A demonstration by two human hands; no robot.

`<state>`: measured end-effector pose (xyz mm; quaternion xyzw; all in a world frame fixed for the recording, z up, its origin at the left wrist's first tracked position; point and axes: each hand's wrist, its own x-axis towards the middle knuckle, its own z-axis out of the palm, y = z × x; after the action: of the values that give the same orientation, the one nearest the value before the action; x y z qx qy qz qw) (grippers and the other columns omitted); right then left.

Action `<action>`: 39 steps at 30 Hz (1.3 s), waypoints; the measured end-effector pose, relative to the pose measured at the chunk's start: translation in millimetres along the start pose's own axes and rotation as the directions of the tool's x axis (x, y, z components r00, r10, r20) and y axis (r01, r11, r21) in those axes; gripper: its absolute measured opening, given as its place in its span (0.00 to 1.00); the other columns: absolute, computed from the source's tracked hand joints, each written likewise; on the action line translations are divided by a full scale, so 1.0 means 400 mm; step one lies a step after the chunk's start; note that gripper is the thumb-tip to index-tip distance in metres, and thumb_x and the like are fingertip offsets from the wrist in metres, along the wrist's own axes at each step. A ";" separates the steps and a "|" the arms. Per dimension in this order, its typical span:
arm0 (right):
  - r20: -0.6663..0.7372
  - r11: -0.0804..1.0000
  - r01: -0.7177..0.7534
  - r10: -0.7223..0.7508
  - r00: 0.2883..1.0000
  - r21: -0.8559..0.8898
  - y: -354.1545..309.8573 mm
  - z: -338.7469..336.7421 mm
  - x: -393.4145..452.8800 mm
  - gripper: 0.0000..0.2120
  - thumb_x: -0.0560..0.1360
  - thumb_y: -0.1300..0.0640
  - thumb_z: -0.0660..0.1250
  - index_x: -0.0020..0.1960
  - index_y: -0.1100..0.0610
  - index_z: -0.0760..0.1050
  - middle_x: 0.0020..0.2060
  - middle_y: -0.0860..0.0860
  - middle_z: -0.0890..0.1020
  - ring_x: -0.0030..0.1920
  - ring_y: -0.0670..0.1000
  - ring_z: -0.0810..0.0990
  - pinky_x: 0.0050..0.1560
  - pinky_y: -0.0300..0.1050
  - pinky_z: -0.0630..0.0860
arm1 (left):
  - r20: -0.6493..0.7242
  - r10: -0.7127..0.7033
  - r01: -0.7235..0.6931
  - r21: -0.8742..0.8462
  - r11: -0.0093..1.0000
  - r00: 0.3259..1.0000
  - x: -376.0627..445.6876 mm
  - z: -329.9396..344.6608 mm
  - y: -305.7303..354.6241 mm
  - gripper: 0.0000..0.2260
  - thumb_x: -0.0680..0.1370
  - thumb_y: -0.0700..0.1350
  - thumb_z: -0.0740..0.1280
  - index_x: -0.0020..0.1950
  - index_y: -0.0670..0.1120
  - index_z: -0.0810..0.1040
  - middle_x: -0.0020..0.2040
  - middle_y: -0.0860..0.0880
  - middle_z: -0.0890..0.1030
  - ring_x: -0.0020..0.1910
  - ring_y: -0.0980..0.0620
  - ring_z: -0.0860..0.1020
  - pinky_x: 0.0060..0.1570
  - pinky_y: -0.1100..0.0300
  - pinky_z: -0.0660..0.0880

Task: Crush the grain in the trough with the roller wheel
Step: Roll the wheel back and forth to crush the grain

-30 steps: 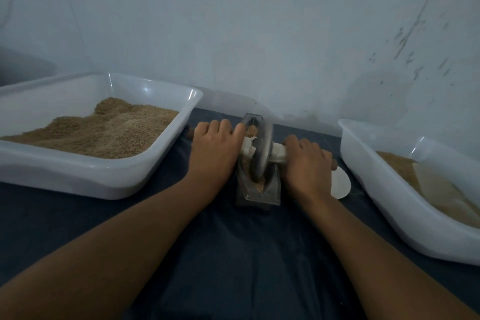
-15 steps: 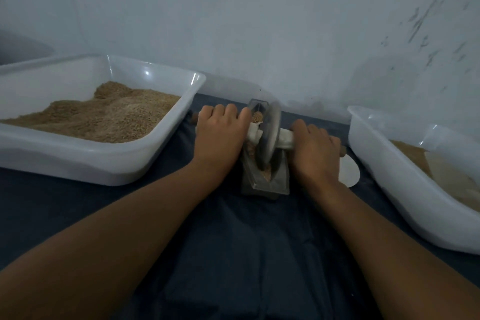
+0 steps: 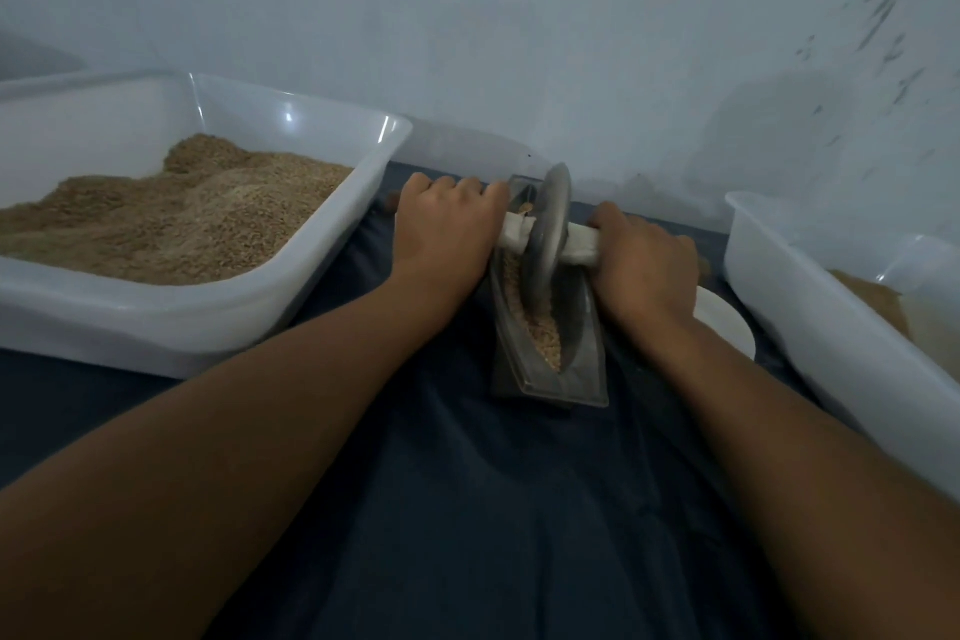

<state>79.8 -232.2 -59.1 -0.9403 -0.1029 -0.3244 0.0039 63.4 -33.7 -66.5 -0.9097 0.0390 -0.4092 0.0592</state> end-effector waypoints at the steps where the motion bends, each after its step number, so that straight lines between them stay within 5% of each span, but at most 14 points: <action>1: 0.006 1.000 0.005 -0.005 1.000 -0.007 0.001 0.003 0.007 0.03 0.79 0.56 0.64 0.53 0.53 0.72 0.43 0.52 0.80 0.41 0.58 0.76 0.44 0.50 0.59 | 0.003 0.007 -0.007 -0.007 1.000 1.000 0.005 0.005 -0.002 0.05 0.76 0.40 0.61 0.47 0.48 0.74 0.39 0.48 0.79 0.38 0.45 0.77 0.42 0.53 0.61; 7: 0.053 0.999 0.047 -0.047 0.998 -0.013 0.014 0.014 0.046 0.09 0.77 0.51 0.68 0.56 0.51 0.73 0.45 0.53 0.81 0.44 0.60 0.80 0.41 0.50 0.63 | -0.008 0.029 -0.030 -0.021 0.999 1.000 0.029 0.031 -0.007 0.06 0.79 0.41 0.57 0.49 0.48 0.73 0.42 0.48 0.79 0.41 0.44 0.78 0.43 0.53 0.59; 17: 0.299 1.000 0.006 -0.004 0.954 -0.004 0.019 0.000 0.109 0.14 0.75 0.52 0.69 0.59 0.46 0.73 0.42 0.49 0.76 0.40 0.53 0.71 0.31 0.44 0.59 | -0.022 0.027 -0.028 -0.022 0.999 0.999 0.054 0.050 -0.013 0.06 0.79 0.40 0.55 0.50 0.47 0.70 0.40 0.48 0.78 0.38 0.45 0.76 0.41 0.53 0.61; 26: 0.100 0.999 0.020 -0.023 0.995 0.028 0.005 -0.006 0.028 0.06 0.78 0.54 0.66 0.54 0.50 0.72 0.45 0.52 0.81 0.46 0.59 0.80 0.43 0.51 0.64 | -0.061 0.034 -0.035 -0.004 0.999 0.998 0.012 0.024 -0.005 0.04 0.76 0.39 0.62 0.48 0.47 0.72 0.39 0.48 0.78 0.37 0.44 0.77 0.40 0.53 0.64; 33: 0.008 0.999 0.044 -0.044 0.999 0.005 0.001 -0.032 -0.029 0.02 0.78 0.56 0.65 0.49 0.52 0.72 0.37 0.48 0.68 0.37 0.54 0.67 0.41 0.50 0.59 | -0.076 0.025 -0.023 0.016 1.000 0.997 -0.037 -0.029 0.007 0.05 0.74 0.39 0.64 0.47 0.46 0.71 0.38 0.46 0.76 0.36 0.44 0.75 0.40 0.51 0.68; 39: -0.020 1.000 0.009 -0.008 1.000 0.017 -0.014 -0.056 -0.070 0.02 0.76 0.57 0.65 0.47 0.51 0.73 0.38 0.48 0.70 0.39 0.54 0.68 0.43 0.49 0.56 | -0.043 0.017 -0.018 -0.014 1.000 0.999 -0.074 -0.072 0.010 0.08 0.72 0.41 0.66 0.48 0.47 0.70 0.40 0.46 0.76 0.40 0.44 0.75 0.43 0.50 0.68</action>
<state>43.8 -233.7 -58.9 -0.9365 -0.1097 -0.3330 0.0118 22.2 -36.4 -69.9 -0.9008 0.0511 -0.4278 0.0553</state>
